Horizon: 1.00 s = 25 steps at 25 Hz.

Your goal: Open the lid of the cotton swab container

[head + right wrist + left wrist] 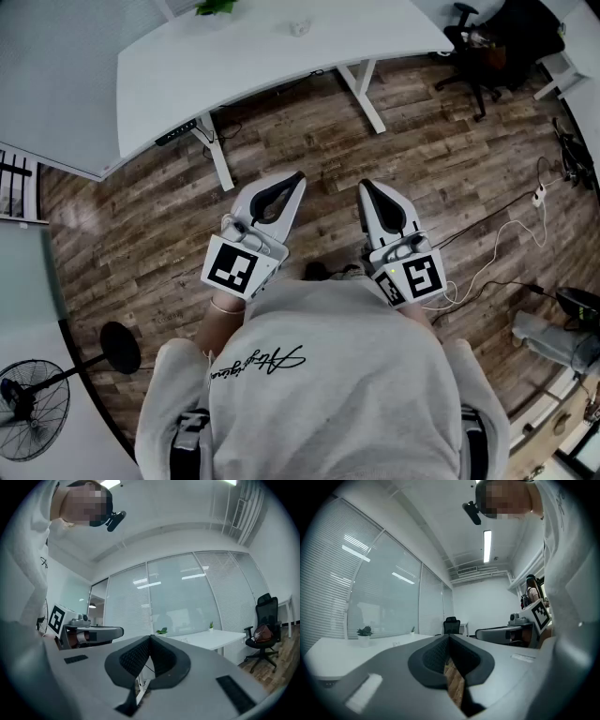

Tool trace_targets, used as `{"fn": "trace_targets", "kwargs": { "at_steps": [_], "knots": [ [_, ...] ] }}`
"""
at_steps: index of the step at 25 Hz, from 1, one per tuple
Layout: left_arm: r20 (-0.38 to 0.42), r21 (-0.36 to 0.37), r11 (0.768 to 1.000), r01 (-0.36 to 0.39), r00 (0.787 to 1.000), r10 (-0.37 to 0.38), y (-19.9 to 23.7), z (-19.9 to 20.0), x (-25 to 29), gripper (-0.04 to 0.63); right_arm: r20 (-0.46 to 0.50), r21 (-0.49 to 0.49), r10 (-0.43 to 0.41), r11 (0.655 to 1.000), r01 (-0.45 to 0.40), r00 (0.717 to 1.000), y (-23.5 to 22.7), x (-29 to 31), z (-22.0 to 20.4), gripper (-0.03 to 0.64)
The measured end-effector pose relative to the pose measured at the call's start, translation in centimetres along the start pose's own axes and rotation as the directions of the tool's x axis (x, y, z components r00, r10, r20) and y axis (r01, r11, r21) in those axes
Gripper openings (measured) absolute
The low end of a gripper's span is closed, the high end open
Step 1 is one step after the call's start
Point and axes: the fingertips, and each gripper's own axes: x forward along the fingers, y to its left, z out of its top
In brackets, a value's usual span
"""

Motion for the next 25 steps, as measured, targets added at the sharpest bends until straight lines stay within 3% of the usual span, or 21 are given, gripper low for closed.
{"fn": "trace_targets", "kwargs": {
  "at_steps": [11, 17, 22, 25],
  "knots": [
    [-0.031, 0.017, 1.0, -0.005, 0.999, 0.006, 0.9, -1.0, -1.0, -0.003, -0.016, -0.004, 0.016, 1.0, -0.016, 1.0, 0.7, 0.8, -0.5, 0.0],
    [-0.008, -0.041, 0.999, -0.036, 0.999, 0.035, 1.9, -0.6, -1.1, -0.002, -0.006, -0.015, -0.017, 1.0, 0.017, 1.0, 0.3, 1.3, 0.1, 0.002],
    [-0.005, -0.039, 0.999, -0.037, 0.999, 0.037, 1.9, -0.5, -1.0, 0.028, 0.017, 0.009, 0.019, 1.0, -0.019, 1.0, 0.5, 1.4, 0.5, 0.006],
    [-0.004, -0.034, 0.999, -0.042, 0.999, 0.042, 1.9, -0.4, -1.2, 0.099, 0.028, -0.003, 0.02, 1.0, -0.02, 0.999, 0.7, 1.4, 0.7, 0.162]
  ]
}}
